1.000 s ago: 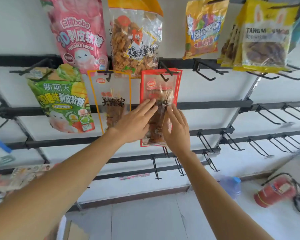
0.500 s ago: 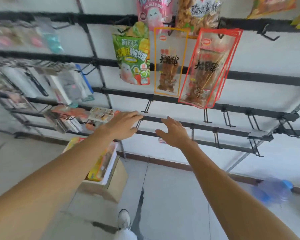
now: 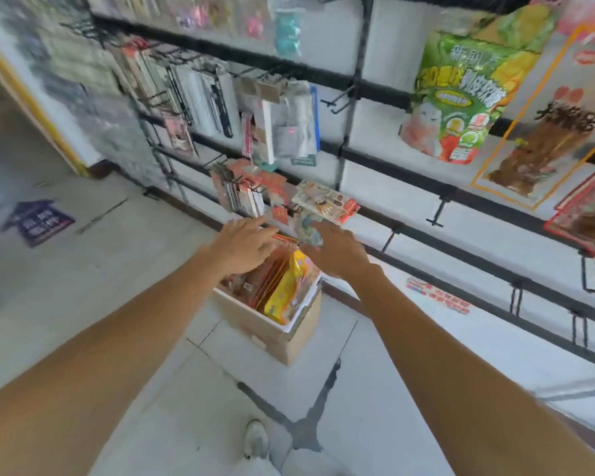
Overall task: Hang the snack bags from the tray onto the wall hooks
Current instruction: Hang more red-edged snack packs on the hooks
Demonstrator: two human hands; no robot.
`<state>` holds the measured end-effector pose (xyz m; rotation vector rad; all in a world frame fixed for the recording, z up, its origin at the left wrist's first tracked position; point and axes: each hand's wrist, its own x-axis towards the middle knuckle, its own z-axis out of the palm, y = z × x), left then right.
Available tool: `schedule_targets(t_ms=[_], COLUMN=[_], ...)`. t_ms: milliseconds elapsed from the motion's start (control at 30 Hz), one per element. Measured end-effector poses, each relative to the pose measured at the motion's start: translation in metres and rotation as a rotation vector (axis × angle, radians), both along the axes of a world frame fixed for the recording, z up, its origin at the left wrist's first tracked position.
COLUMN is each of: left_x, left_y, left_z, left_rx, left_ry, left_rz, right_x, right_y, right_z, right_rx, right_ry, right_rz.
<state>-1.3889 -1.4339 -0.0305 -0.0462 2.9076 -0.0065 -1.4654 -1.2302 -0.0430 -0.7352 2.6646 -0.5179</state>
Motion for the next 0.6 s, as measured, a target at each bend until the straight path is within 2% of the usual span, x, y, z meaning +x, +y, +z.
schedule_targets(t_ms=[233,400,600], left_x=[0.002,-0.01,-0.048], left_y=[-0.079,-0.105,-0.129], left_z=[-0.022,-0.044,-0.09], left_rx=[0.032,0.105,0.135], left_ry=[-0.091,-0.201,-0.245], left_rz=[0.083,0.112,0.08], right_x=[0.003,-0.008,-0.048], right_y=[-0.08,-0.116,-0.15], right_z=[-0.024,-0.056,-0.108], right_rx=[0.064,0.059,0.089], right_ry=[-0.022,-0.128,-0.219], right_rz=[0.057,0.057,0.074])
